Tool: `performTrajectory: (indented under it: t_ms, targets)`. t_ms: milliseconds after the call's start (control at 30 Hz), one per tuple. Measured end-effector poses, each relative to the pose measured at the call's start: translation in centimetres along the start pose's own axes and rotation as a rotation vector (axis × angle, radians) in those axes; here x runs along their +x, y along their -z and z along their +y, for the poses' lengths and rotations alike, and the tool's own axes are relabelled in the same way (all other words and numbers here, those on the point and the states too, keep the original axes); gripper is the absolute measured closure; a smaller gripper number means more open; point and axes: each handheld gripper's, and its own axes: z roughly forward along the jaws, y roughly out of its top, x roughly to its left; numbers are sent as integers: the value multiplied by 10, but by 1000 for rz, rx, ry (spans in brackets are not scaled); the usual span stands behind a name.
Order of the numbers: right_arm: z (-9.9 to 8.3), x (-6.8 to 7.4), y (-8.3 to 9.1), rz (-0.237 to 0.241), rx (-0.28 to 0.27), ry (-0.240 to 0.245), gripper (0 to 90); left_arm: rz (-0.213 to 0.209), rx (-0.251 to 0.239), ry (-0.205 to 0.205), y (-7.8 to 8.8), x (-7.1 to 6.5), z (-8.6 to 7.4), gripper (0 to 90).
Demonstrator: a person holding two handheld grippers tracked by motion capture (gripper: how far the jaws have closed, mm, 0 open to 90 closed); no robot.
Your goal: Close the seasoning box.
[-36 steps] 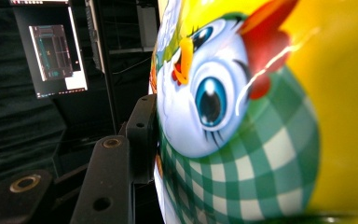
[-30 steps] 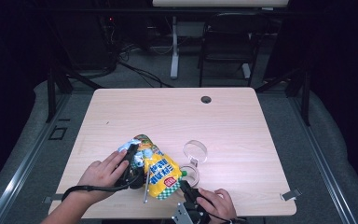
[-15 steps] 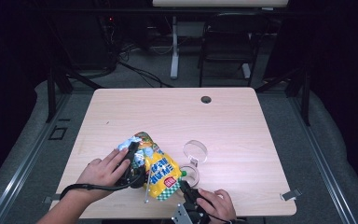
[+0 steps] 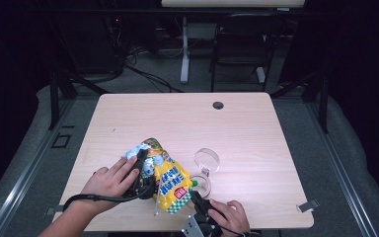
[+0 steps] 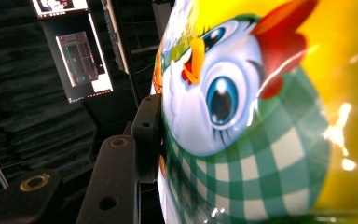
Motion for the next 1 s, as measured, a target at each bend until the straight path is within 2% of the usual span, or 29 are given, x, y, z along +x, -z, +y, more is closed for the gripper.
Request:
performTrajectory:
  t_ms: [100, 133, 400, 467, 500, 567, 1000]
  targets:
    - [1, -1, 1, -9, 20, 17, 900, 3, 1, -4, 0, 0, 0, 600]
    - [0, 1, 0, -6, -1, 2, 900, 5, 2, -7, 1, 1, 0, 600]
    - [1, 1, 0, -14, 2, 9, 900, 8, 9, -22, 3, 3, 1, 601]
    - [1, 1, 0, -17, 2, 8, 900, 23, 5, -22, 2, 3, 1, 601]
    - [1, 1, 0, -18, 3, 8, 900, 8, 15, -25, 3, 4, 2, 601]
    - [0, 1, -1, -17, -3, 2, 900, 8, 17, -28, 3, 4, 2, 601]
    - [-1, 1, -1, -21, -3, 2, 900, 24, 30, -67, 7, 9, 6, 602]
